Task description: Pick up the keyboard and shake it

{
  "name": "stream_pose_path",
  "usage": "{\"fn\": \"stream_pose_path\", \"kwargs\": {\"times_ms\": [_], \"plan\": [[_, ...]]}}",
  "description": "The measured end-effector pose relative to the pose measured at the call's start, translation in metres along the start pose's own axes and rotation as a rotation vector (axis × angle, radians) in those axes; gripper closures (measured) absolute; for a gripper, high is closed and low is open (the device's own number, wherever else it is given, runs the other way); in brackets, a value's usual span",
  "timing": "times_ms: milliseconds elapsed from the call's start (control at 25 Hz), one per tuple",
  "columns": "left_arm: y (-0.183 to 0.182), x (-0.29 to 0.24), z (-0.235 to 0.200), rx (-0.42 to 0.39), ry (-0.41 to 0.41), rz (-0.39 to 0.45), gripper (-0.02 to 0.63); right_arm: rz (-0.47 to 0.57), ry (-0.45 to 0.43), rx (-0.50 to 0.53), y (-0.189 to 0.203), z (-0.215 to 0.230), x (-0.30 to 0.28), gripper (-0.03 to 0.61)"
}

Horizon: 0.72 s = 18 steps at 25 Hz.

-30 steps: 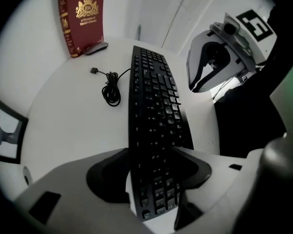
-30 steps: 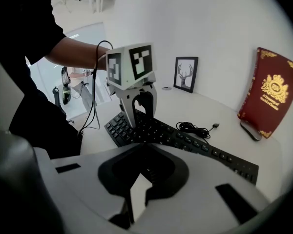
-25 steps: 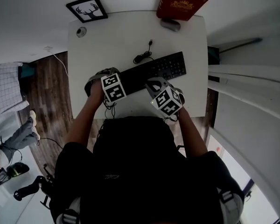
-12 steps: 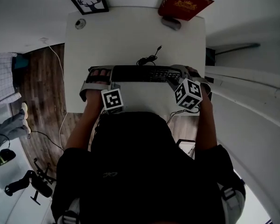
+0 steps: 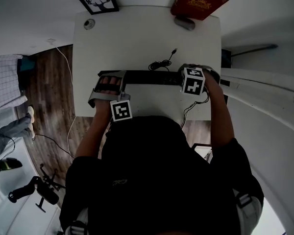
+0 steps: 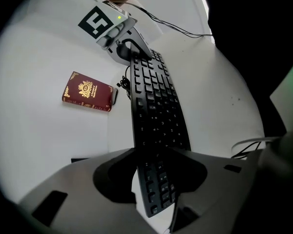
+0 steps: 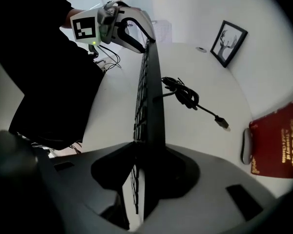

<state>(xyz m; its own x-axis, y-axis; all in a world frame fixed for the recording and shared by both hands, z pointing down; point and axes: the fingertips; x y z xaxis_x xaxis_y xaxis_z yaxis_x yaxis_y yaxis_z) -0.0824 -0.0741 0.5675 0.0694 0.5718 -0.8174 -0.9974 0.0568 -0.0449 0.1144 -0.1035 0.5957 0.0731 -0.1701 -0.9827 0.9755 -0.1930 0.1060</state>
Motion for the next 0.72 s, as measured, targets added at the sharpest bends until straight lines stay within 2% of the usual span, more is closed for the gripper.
{"fn": "stream_pose_path", "kwargs": {"times_ms": [120, 200, 240, 280, 320, 360, 480, 680, 720], "plan": [[0.002, 0.004, 0.000, 0.047, 0.069, 0.052, 0.442, -0.004, -0.003, -0.005, -0.003, -0.001, 0.001, 0.436], [0.007, 0.013, -0.013, 0.168, 0.112, 0.101, 0.482, -0.011, 0.004, -0.003, -0.004, -0.003, 0.002, 0.437], [0.010, 0.019, -0.022, 0.247, 0.150, 0.132, 0.480, -0.013, 0.012, -0.001, -0.004, -0.004, 0.002, 0.437], [0.012, 0.026, -0.027, 0.310, 0.208, 0.159, 0.466, -0.016, 0.022, 0.001, -0.004, -0.005, 0.002, 0.437], [0.014, 0.031, -0.028, 0.342, 0.280, 0.177, 0.405, -0.017, 0.034, 0.004, -0.003, -0.006, 0.002, 0.439], [0.016, 0.033, -0.025, 0.340, 0.355, 0.186, 0.347, -0.019, 0.046, 0.005, -0.002, -0.007, 0.002, 0.440], [0.020, 0.025, -0.003, 0.247, 0.525, 0.175, 0.288, -0.025, 0.077, 0.001, -0.001, -0.010, 0.001, 0.440], [0.009, 0.001, 0.021, 0.158, 0.637, 0.139, 0.291, -0.030, 0.110, 0.015, -0.002, -0.018, 0.001, 0.450], [0.008, -0.003, 0.024, 0.137, 0.642, 0.123, 0.352, -0.028, 0.115, 0.018, -0.002, -0.019, 0.001, 0.453]]}}
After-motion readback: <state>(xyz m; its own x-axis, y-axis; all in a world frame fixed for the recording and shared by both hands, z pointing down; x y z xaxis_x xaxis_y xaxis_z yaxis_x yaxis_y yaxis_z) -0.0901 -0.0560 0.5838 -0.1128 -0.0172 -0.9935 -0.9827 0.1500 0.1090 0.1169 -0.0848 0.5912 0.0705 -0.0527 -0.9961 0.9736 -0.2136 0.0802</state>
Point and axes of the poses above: the fingertips, and each gripper's own axes: x backward along the fingers, z to its right, y out of its underside, and after that the axes turned 4 degrees about -z, right-handed
